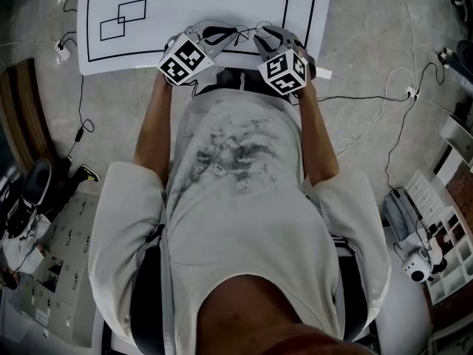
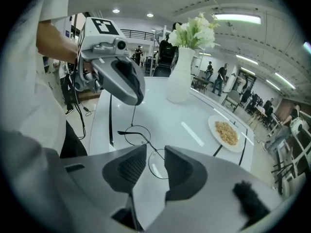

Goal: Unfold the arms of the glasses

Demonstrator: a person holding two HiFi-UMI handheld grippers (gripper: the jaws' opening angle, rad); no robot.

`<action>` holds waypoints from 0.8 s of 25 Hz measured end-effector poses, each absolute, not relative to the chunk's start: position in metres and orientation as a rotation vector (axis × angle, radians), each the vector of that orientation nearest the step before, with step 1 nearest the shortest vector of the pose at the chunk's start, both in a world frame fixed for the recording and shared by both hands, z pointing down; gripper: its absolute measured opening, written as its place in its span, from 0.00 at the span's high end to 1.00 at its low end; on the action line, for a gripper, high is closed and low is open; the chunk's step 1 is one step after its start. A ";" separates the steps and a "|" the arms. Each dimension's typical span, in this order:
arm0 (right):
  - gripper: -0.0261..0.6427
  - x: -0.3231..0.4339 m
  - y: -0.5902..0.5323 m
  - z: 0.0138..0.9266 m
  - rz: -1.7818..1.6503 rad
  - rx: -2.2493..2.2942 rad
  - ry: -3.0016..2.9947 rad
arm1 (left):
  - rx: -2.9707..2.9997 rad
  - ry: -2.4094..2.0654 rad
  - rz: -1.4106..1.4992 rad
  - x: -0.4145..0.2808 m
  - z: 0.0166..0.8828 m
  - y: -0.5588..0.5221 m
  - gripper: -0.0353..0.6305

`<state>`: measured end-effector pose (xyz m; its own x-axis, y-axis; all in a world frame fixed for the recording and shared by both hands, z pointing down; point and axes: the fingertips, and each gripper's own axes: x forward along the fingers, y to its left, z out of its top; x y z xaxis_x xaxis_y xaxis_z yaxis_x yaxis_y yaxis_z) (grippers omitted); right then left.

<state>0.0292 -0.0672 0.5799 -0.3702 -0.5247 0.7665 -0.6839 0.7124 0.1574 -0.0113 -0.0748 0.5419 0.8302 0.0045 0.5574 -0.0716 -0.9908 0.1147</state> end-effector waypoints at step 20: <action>0.73 -0.023 -0.048 0.576 0.077 0.727 -2.125 | 2.849 -0.076 0.838 -0.012 0.539 -0.076 0.94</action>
<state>-0.0230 -0.0480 0.5759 -0.4556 -0.4708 0.7555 -0.5241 0.8279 0.1998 -0.0115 -0.0765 0.5390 0.8407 -0.0008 0.5415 -0.0969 -0.9841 0.1489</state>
